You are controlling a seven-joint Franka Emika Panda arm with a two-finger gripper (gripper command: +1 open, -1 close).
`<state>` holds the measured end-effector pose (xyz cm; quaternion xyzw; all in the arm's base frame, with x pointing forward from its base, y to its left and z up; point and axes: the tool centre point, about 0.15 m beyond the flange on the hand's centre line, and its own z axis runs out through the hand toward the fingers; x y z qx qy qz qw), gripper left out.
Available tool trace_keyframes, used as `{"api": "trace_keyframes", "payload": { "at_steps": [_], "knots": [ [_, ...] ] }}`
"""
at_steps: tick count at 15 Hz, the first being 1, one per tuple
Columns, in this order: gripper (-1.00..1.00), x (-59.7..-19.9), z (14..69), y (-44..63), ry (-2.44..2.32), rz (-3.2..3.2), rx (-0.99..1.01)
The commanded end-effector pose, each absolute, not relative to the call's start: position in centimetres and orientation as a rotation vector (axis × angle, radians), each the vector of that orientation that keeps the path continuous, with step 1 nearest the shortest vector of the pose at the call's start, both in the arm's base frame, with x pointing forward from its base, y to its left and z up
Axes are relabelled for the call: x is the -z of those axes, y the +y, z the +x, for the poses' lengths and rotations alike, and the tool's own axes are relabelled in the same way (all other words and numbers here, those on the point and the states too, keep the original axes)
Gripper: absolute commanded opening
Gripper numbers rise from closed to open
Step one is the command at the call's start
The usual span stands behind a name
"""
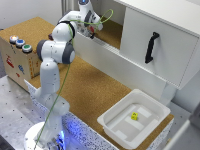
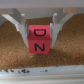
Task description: Place the pink object inside the left cabinet
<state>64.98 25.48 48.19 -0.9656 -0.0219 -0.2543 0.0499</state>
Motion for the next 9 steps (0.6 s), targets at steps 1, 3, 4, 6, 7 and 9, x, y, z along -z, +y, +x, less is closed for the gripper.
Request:
{"api": "trace_keyframes", "payload": {
  "at_steps": [1,3,4,6,7,9],
  "knots": [
    [1.0,-49.3,67.5,26.7,-0.026,-3.122,0.667],
    [1.0,-49.3,67.2,26.7,-0.01,-3.12,0.677],
    [1.0,-49.2,66.9,26.9,-0.015,-3.12,0.678],
    [1.0,-49.1,66.4,27.0,-0.017,-3.114,0.685],
    [1.0,-49.1,66.2,27.0,-0.014,-3.109,0.684],
    [1.0,-50.1,65.3,27.3,-0.026,-3.097,0.726]
  ]
}}
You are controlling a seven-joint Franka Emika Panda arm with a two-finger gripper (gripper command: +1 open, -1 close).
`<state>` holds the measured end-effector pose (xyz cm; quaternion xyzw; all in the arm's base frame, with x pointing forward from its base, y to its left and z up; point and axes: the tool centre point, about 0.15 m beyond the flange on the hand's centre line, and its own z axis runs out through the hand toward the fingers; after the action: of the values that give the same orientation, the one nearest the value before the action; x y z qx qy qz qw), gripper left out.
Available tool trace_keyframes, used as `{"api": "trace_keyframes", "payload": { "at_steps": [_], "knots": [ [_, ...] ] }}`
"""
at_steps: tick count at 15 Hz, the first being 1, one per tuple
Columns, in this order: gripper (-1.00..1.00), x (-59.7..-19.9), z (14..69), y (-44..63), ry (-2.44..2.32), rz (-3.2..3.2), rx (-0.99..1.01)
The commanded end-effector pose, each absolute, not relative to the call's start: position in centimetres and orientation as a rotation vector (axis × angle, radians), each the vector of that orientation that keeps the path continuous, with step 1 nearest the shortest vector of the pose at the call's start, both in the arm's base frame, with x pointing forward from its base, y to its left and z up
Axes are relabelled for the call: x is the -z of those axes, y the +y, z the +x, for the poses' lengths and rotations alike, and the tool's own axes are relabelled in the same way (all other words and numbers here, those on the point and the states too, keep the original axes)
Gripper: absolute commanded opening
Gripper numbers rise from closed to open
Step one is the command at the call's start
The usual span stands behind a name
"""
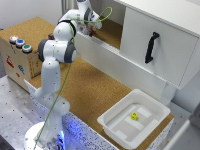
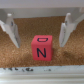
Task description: Place the pink object inside the left cabinet
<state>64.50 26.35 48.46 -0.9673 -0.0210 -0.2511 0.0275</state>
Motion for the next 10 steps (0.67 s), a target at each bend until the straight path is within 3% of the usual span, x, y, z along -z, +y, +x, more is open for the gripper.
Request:
{"api": "trace_keyframes", "payload": {
  "at_steps": [1,10],
  "knots": [
    [1.0,-50.5,64.6,27.4,-0.032,-3.084,0.748],
    [1.0,-49.6,53.4,27.0,-0.049,-3.025,0.686]
  ]
}}
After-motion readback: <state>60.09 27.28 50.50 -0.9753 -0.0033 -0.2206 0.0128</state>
